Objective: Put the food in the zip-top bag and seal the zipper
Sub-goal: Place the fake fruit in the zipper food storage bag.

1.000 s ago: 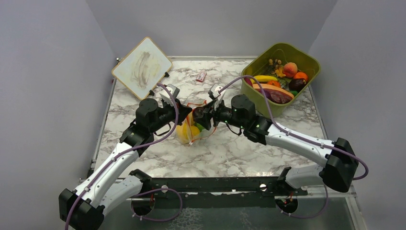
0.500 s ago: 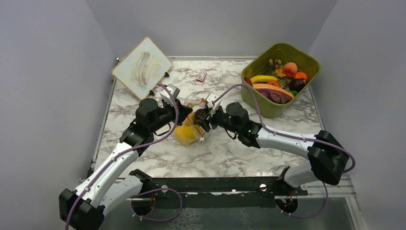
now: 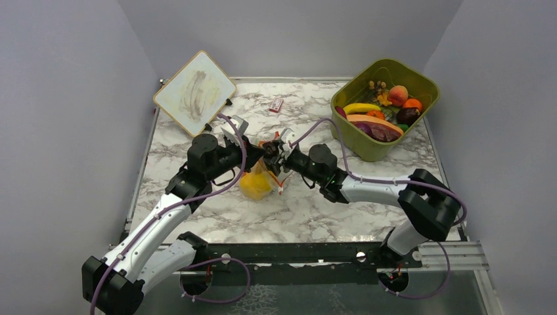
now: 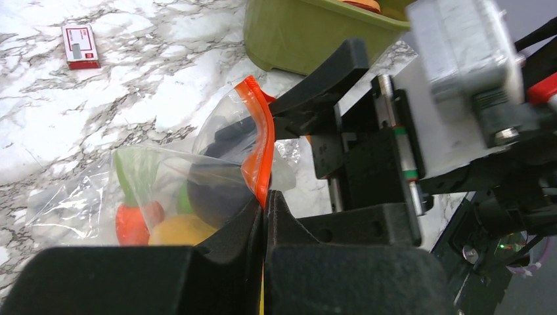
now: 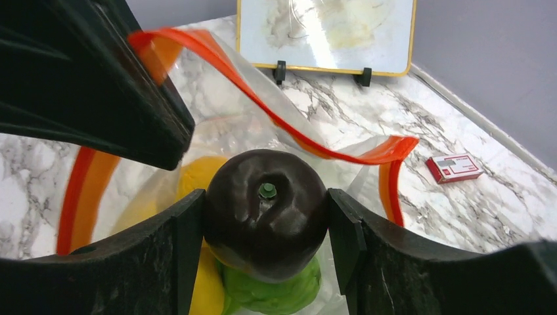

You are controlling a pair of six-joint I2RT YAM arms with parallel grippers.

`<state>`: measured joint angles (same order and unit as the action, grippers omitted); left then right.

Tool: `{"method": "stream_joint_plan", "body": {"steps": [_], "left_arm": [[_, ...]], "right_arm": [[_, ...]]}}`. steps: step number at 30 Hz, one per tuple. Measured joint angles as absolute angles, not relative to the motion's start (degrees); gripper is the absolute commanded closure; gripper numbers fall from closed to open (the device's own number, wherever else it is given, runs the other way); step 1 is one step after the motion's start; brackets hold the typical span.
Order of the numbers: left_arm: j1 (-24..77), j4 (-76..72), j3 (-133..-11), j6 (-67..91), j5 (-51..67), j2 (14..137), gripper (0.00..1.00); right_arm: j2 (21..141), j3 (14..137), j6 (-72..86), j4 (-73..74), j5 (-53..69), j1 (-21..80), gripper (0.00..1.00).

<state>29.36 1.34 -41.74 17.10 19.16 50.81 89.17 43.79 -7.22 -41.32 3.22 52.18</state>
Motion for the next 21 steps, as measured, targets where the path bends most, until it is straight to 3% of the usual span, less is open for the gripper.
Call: {"method": "stream_joint_plan", "body": {"steps": [5,21], "left_arm": [[29.36,1.34,-41.74,17.10,19.16,50.81,1.00],[29.36,1.34,-41.74,17.23,19.11,50.81,1.00]], "right_arm": [[92.01,43.79,-8.14,-42.78,1.80,52.18,0.19],[73.91,48.51,-2.48,-18.68,3.11,52.18,0.02]]}}
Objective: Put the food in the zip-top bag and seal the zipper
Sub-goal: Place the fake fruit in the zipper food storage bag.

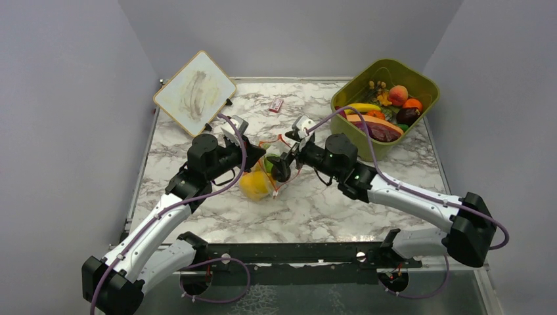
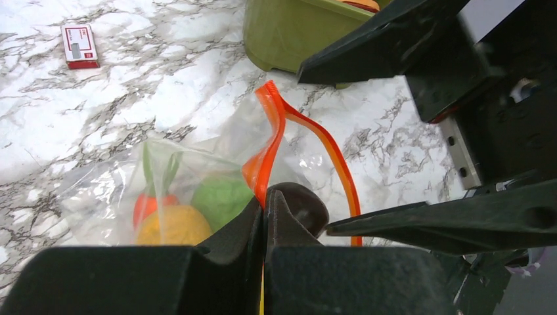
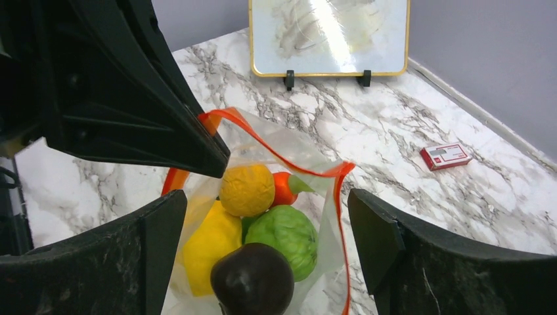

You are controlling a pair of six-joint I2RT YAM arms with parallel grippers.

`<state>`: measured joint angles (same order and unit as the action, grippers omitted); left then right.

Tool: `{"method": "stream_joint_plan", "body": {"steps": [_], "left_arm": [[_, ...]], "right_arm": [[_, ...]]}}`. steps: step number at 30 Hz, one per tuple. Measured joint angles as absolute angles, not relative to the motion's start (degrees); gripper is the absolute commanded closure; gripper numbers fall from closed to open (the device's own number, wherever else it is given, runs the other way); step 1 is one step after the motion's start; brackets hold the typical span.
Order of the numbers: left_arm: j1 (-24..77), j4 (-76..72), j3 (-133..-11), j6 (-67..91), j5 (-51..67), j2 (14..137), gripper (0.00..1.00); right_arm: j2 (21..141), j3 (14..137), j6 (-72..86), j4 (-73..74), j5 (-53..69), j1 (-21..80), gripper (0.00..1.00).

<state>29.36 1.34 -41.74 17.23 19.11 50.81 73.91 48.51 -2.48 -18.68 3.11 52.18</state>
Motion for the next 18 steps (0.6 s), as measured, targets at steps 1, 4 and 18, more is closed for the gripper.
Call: {"method": "stream_joint_plan", "body": {"steps": [1,4,18], "left_arm": [[29.36,1.34,-41.74,17.23,19.14,50.81,1.00],[29.36,1.34,-41.74,17.26,19.14,50.87,1.00],[29.36,1.34,-41.74,17.26,19.16,50.89,1.00]], "right_arm": [[73.14,49.54,-2.17,-16.78,3.22,52.18,0.01],[71.44,52.49,-1.74,-11.94,3.22,52.18,0.00],[72.36,64.93,-3.36,2.90,-1.43,48.21,0.03]]}}
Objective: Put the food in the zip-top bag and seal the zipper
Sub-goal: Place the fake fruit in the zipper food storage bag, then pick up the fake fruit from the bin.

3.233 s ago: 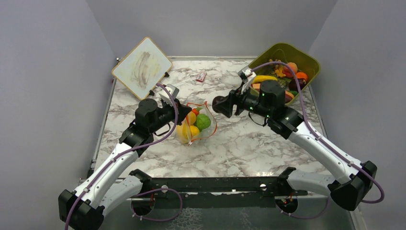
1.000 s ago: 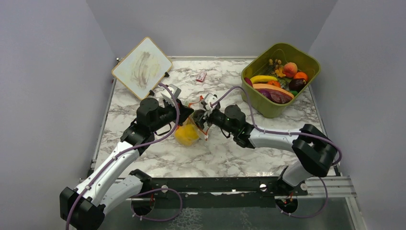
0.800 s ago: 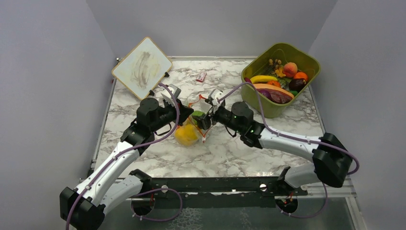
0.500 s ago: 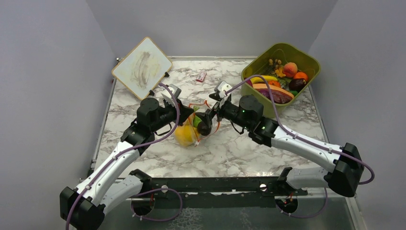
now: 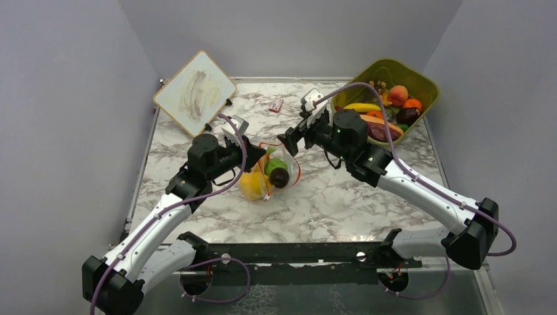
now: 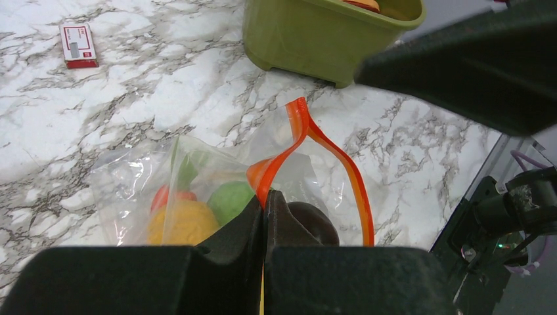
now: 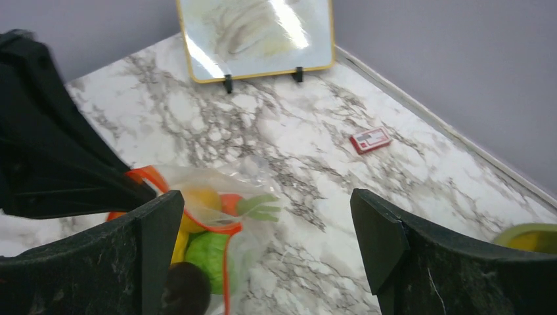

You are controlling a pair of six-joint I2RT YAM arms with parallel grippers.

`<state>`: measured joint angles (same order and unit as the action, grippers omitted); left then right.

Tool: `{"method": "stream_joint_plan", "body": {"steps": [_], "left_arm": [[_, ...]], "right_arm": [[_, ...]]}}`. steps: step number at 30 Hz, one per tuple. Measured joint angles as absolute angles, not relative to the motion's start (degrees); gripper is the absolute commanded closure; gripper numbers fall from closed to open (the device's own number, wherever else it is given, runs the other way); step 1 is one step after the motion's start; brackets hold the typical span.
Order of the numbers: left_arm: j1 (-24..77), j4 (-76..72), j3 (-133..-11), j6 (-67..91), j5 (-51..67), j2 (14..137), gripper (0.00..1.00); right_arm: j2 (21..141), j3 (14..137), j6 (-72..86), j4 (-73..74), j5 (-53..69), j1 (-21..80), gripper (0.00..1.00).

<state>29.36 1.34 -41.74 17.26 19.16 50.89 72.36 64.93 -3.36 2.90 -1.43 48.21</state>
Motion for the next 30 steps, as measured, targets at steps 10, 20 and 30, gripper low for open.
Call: {"method": "stream_joint_plan", "body": {"steps": [10,20,30], "left_arm": [[29.36,1.34,-41.74,17.26,19.16,50.74,1.00],[29.36,1.39,-41.74,17.23,19.14,50.70,1.00],[29.36,1.52,-41.74,17.17,19.09,50.48,1.00]], "right_arm": [[76.05,68.55,-6.17,5.26,-2.09,33.58,0.30],[85.03,72.36,-9.87,6.66,-10.41,20.12,0.39],[100.79,85.06,-13.80,10.17,-18.17,7.86,0.37]]}}
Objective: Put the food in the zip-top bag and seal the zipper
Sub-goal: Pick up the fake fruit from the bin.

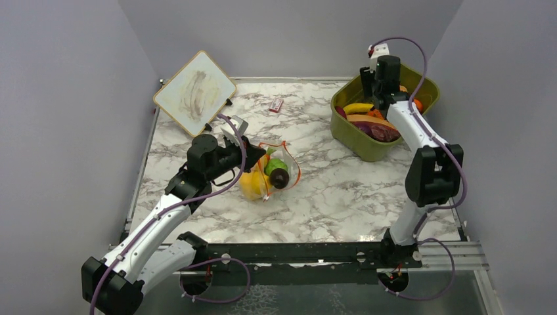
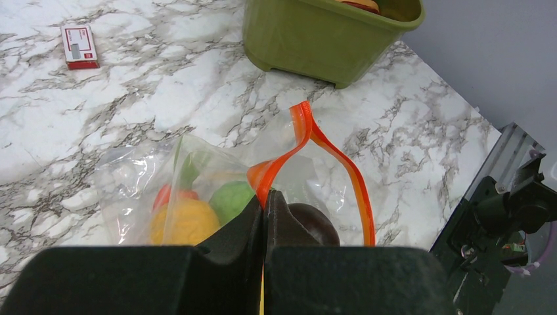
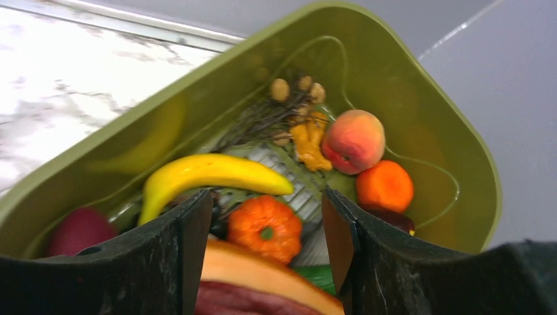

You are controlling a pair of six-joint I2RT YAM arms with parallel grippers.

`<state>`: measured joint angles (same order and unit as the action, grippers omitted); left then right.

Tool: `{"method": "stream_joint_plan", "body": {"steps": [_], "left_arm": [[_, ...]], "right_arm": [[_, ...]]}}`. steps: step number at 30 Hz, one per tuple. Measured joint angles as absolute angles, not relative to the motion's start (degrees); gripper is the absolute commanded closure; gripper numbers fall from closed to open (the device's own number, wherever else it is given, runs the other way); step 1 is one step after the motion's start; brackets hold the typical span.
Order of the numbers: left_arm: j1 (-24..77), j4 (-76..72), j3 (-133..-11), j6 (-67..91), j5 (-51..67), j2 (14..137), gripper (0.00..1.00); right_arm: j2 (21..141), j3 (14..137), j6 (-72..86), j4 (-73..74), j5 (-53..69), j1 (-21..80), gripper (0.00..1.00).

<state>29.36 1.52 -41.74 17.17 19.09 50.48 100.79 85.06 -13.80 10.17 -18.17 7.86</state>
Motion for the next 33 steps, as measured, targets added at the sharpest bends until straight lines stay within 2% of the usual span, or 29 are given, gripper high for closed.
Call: {"method": "stream_joint_plan", "body": {"steps": [10,22,33], "left_arm": [[29.36,1.54,-41.74,17.19,19.27,50.57,1.00],[29.36,1.54,-41.74,17.21,19.79,50.57,1.00],[29.36,1.54,-41.74,17.21,19.86,50.57,1.00]], "right_arm": [[116.49,100.01,-13.58,13.21,-19.64,-0.47,0.28],[125.84,106.39,-13.15,14.28,-18.50,-4.56,0.14],[132.07,113.32,-12.29,15.97,-17.87,-6.11,0.14]]}}
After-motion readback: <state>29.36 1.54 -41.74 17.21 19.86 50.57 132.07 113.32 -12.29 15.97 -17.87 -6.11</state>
